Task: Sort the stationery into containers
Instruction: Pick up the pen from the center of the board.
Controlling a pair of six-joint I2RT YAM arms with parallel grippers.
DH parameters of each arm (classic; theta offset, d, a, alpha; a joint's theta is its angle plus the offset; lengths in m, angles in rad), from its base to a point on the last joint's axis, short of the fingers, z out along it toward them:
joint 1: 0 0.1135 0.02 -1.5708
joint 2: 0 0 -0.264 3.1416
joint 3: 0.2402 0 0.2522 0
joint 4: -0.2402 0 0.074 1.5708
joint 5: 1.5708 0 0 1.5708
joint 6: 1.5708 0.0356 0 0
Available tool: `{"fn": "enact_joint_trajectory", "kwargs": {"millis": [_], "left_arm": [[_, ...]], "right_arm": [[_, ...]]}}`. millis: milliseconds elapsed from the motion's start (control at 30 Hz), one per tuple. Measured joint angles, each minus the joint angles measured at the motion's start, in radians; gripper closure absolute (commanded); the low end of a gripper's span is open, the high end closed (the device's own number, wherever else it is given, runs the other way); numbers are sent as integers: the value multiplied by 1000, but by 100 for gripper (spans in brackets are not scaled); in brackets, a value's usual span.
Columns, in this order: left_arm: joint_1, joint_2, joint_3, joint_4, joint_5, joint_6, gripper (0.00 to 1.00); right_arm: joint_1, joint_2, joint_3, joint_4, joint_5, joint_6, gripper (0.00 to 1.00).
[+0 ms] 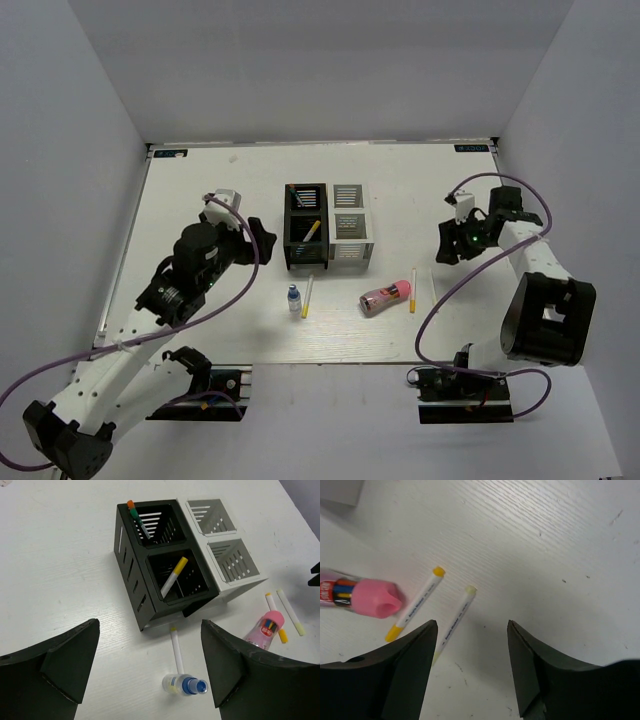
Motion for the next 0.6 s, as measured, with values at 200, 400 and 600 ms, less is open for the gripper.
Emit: {"fn": "enact_joint_trajectory", "kwargs": {"millis": [200,400,600], "left_arm": [[0,13,-2,-32,22,0,8],[0,47,-2,-54,52,0,8],[0,35,-2,-58,68,0,8]], "right_arm": [[37,30,-20,3,113,35,42],[101,31,-86,8,171,63,42],[136,61,-99,16,200,93,42]]}}
